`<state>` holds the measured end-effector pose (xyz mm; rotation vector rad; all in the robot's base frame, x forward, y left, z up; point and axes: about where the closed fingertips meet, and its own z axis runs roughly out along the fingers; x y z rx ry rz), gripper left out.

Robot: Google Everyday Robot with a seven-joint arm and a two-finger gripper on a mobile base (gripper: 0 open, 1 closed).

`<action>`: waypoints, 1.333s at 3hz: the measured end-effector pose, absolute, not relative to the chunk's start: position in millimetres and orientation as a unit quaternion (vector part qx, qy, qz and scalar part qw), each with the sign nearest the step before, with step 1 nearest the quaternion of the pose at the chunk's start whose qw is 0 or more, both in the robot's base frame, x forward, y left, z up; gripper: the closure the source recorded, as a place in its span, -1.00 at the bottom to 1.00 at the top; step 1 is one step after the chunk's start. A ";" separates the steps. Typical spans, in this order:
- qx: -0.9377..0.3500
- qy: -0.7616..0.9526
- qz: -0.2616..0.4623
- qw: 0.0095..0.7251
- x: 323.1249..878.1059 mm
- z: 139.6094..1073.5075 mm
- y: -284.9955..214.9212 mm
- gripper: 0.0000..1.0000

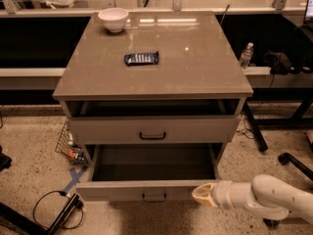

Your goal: Close middle drawer

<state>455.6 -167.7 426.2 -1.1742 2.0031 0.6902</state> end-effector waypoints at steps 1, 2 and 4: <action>-0.460 0.774 0.265 0.345 487.7 425.4 -160.1 1.00; -0.462 0.776 0.265 0.338 508.1 422.4 -156.8 1.00; -0.464 0.783 0.263 0.320 552.5 411.6 -149.7 1.00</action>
Offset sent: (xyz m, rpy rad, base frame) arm 0.1067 0.0147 -0.0102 -0.0464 0.0394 0.0212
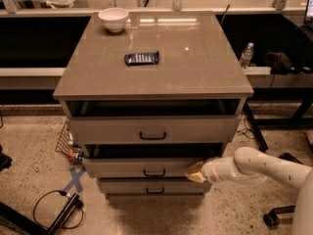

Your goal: Close middle drawer

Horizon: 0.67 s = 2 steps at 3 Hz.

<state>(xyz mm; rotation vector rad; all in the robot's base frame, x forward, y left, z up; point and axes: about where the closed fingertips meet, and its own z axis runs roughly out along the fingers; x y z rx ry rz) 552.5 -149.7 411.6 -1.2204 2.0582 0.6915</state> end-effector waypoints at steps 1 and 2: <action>-0.471 0.785 0.257 0.309 583.3 411.4 -140.9 1.00; -0.471 0.785 0.257 0.309 583.3 411.4 -140.8 1.00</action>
Offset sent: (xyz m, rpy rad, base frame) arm 0.0488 0.0093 0.0044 -0.0453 0.0100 0.0132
